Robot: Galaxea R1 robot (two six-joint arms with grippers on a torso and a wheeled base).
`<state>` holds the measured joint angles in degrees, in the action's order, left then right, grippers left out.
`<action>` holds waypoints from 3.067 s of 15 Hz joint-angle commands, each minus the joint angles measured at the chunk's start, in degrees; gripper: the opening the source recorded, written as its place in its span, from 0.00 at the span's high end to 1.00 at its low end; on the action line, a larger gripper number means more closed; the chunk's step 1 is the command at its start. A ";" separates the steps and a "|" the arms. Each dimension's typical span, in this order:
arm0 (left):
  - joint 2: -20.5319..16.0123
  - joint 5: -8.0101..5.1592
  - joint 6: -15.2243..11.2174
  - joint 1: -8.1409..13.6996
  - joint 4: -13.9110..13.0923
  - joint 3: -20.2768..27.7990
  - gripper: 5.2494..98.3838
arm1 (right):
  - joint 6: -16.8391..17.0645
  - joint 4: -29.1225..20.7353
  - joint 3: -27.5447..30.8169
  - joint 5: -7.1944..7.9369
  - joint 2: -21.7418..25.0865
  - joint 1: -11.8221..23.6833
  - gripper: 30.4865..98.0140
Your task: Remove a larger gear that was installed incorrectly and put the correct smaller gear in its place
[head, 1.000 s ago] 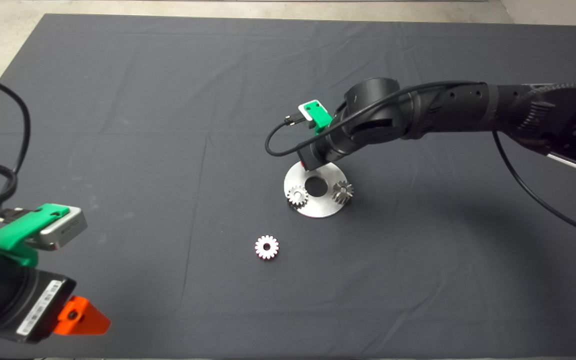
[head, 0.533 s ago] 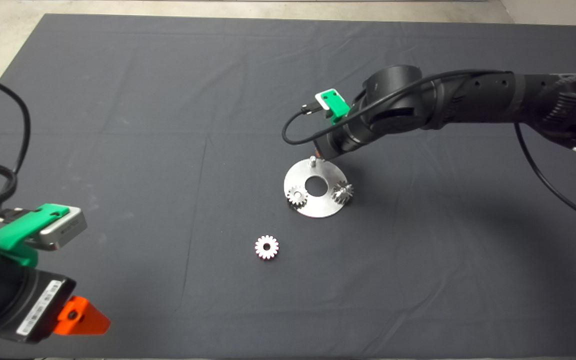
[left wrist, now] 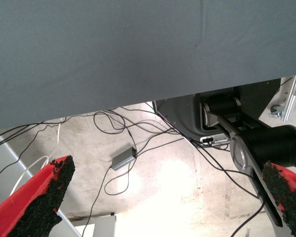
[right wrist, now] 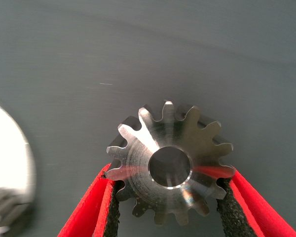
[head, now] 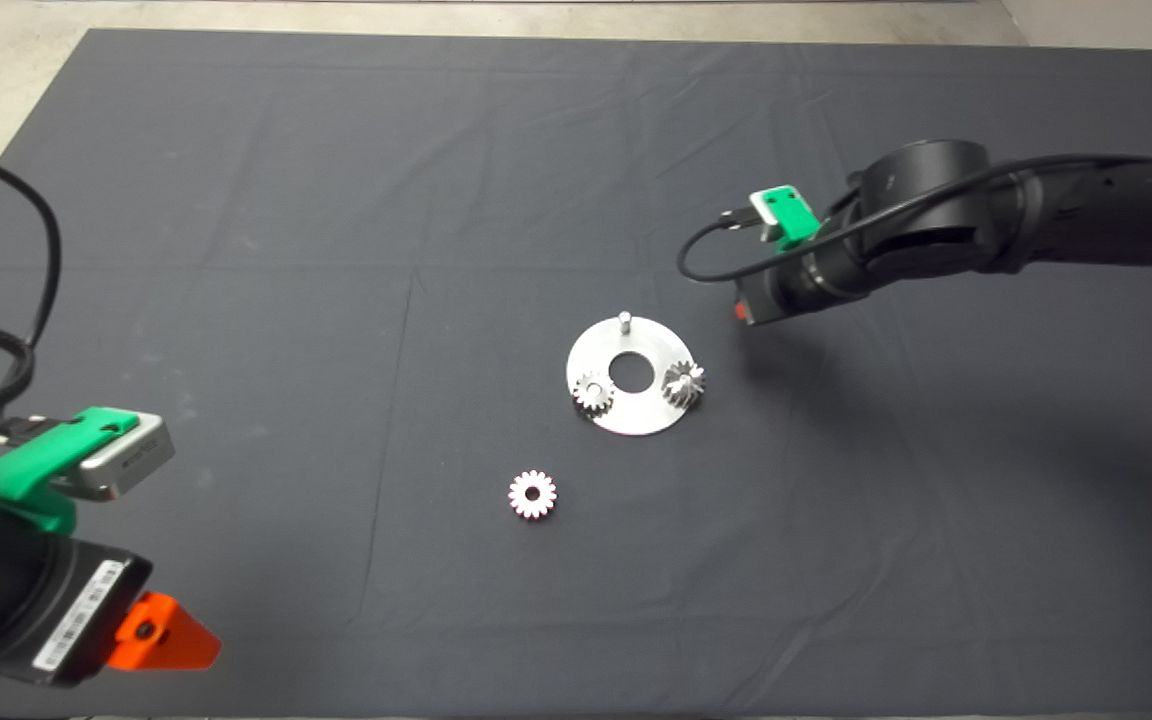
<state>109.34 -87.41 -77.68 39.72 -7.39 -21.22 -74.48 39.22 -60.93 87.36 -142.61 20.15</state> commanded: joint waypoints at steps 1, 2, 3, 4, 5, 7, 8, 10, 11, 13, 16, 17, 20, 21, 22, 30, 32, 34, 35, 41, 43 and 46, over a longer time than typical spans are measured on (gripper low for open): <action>-0.30 -0.66 0.07 0.80 -0.96 0.85 0.01 | -3.07 1.65 4.25 0.00 2.14 1.39 0.80; -0.30 -0.66 0.07 0.80 -0.96 0.85 0.01 | -3.74 1.65 4.51 0.00 2.81 1.30 0.80; -0.30 -0.66 0.07 0.80 -0.96 0.85 0.01 | -4.45 1.65 5.09 0.00 3.12 0.99 0.80; -0.30 -0.66 0.07 0.80 -0.96 0.85 0.01 | -5.49 1.65 5.52 0.00 3.55 0.77 0.80; -0.30 -0.66 0.07 0.80 -0.96 0.85 0.01 | -5.68 1.65 5.57 0.00 3.78 0.77 0.80; -0.30 -0.66 0.07 0.80 -0.96 0.85 0.01 | -5.68 1.65 5.57 0.00 3.87 0.25 0.80; -0.30 -0.66 0.07 0.80 -0.96 0.85 0.01 | -5.68 1.65 5.66 0.00 3.96 -0.13 0.80; -0.30 -0.66 0.07 0.80 -0.96 0.85 0.01 | -5.68 1.65 5.66 0.00 4.04 -0.37 0.80; -0.30 -0.66 0.07 0.80 -0.96 0.85 0.01 | -5.68 1.65 5.66 0.00 3.96 -0.55 0.80; -0.30 -0.66 0.07 0.80 -0.96 0.85 0.01 | -5.68 1.65 5.75 0.00 4.04 -0.64 0.80; -0.30 -0.66 0.07 0.80 -0.96 0.85 0.01 | -5.68 1.74 7.06 0.00 3.96 -0.64 0.78; -0.30 -0.66 0.07 0.80 -0.96 0.85 0.01 | -5.68 1.74 7.07 0.00 3.96 -0.64 0.78; -0.21 -0.61 0.11 0.80 -0.96 0.89 0.01 | -5.68 1.74 7.98 0.05 4.04 -0.55 0.75; -0.22 -0.58 0.15 0.80 -0.96 1.20 0.01 | -5.68 1.65 8.30 0.09 4.04 -0.55 0.74; 0.02 -0.19 0.22 0.80 -0.96 1.20 0.01 | -5.68 1.65 8.30 0.00 3.96 -0.55 0.73; 0.75 11.91 5.17 0.54 10.71 2.43 0.01 | -5.68 -1.68 11.10 0.53 5.27 1.82 0.52; 2.10 11.65 5.08 0.30 11.23 1.20 0.01 | -5.68 -3.33 12.88 0.53 6.38 3.38 0.52; 3.20 11.56 5.08 -0.51 12.39 0.06 0.01 | -5.68 -4.49 14.16 0.53 7.37 5.15 0.45; 4.53 11.56 4.99 -0.65 12.75 -0.55 0.01 | -5.59 -4.68 15.06 0.53 7.47 5.91 0.45; 14.82 11.56 2.57 -7.22 20.05 -5.13 0.01 | -5.59 -5.58 17.70 0.53 11.58 8.94 0.36; 17.36 11.56 -0.89 -9.30 25.40 -4.34 0.01 | -5.50 -5.64 17.70 0.54 11.87 8.94 0.36; 18.59 11.82 -3.44 -10.00 28.58 -4.07 0.01 | -5.50 -5.64 17.70 0.53 11.95 9.39 0.36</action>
<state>126.25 -75.61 -79.02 30.65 17.84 -25.88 -79.79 34.69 -43.61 87.78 -130.78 27.79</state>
